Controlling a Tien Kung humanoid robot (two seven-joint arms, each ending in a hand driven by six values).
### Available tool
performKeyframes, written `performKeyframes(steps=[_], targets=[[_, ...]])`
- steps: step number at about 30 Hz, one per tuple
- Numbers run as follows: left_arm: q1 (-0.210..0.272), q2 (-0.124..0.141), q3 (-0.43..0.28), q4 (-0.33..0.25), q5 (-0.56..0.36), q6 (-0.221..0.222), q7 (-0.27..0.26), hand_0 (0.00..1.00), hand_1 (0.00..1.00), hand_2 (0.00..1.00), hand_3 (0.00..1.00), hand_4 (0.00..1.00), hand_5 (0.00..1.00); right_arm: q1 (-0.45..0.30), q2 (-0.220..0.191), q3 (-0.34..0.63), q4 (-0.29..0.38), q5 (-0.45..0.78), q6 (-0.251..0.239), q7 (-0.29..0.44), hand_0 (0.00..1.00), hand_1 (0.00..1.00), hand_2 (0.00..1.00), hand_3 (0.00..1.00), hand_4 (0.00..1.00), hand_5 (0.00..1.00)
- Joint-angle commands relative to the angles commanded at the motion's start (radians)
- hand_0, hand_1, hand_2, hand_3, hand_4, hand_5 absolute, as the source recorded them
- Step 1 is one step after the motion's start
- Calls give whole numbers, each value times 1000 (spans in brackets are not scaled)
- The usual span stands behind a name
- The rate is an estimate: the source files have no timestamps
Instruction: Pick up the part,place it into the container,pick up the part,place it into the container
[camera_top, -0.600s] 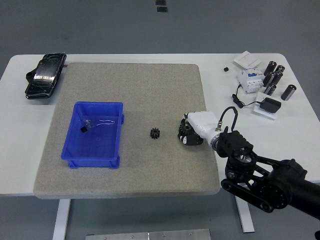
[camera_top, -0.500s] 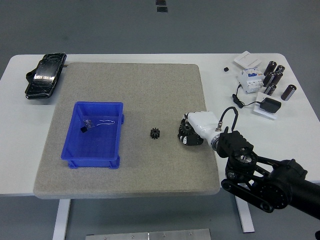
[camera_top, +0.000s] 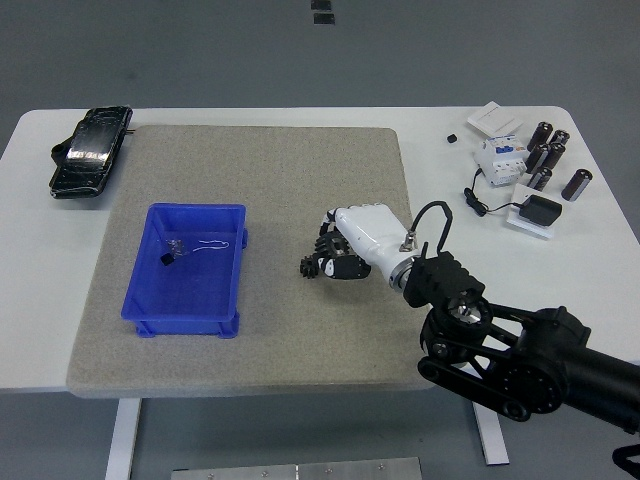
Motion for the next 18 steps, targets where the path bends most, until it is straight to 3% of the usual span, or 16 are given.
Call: performKeyframes(steps=[9,14,18], targets=[[-1,-2,-7,-1,14,-2,5,720,665,657,605,683,316,97,158,-95,-5,17,-62,6,305,358,384,426,263,24],[0,1,-10,-2,17,-2,8,720,666,658,604,684,325,135,203,-145,-3,25,-82,5,318,366,387,429,272,19],[0,0,-12,-3,20,-3,10,720,666,658,604,684,325,150,203,-174,-10,38,-99,12,318,366,387,429,272,19]])
